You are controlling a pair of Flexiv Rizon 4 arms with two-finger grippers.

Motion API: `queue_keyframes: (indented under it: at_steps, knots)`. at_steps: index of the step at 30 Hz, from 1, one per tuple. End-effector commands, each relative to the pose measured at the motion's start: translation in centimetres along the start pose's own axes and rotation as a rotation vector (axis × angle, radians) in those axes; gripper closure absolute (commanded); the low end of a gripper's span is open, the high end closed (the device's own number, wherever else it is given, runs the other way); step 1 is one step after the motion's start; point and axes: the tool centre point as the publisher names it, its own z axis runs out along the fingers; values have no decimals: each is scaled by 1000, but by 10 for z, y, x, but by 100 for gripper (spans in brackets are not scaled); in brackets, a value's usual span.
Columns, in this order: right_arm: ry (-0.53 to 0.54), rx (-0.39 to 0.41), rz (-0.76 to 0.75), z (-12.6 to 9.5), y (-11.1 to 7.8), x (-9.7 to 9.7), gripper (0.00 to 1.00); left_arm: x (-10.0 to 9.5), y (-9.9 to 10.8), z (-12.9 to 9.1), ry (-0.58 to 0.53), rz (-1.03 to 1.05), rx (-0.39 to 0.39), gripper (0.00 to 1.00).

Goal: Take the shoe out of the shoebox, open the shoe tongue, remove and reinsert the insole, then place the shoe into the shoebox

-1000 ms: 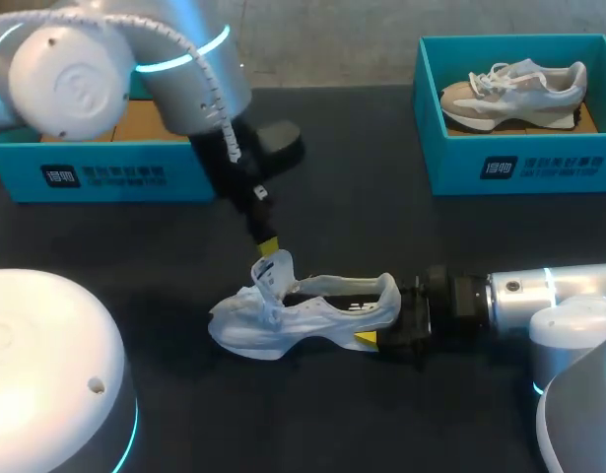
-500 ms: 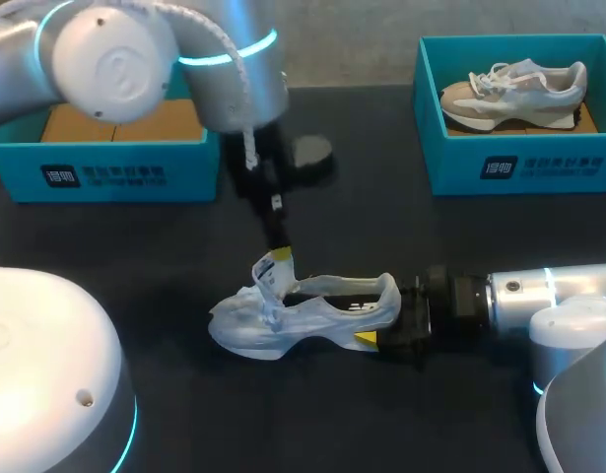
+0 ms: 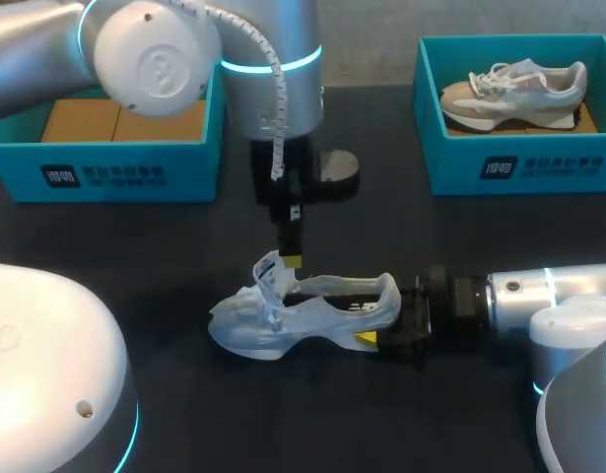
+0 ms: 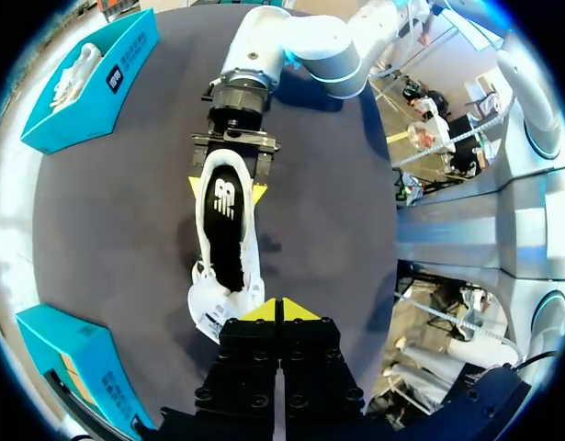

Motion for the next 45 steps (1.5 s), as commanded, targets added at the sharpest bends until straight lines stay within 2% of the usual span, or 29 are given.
queue_keyframes:
  at_steps: [1,4,11,12,25,45]
  knots:
    - [0,2,1,-1,-2,0,100,-1,-2,-1,1,0,-9,100]
    - [0,2,1,-1,-2,0,100,-1,-2,-1,1,0,-9,100]
    - [0,2,1,-1,-2,0,100,-16,-16,16,-111,79,4,100]
    - [0,2,1,-1,-2,0,100,-17,-17,18,-100,112,23,100]
    - [0,2,1,-1,-2,0,100,-38,-25,51,-157,138,37,100]
    - [0,2,1,-1,-2,0,100,-36,-32,84,-205,196,24,100]
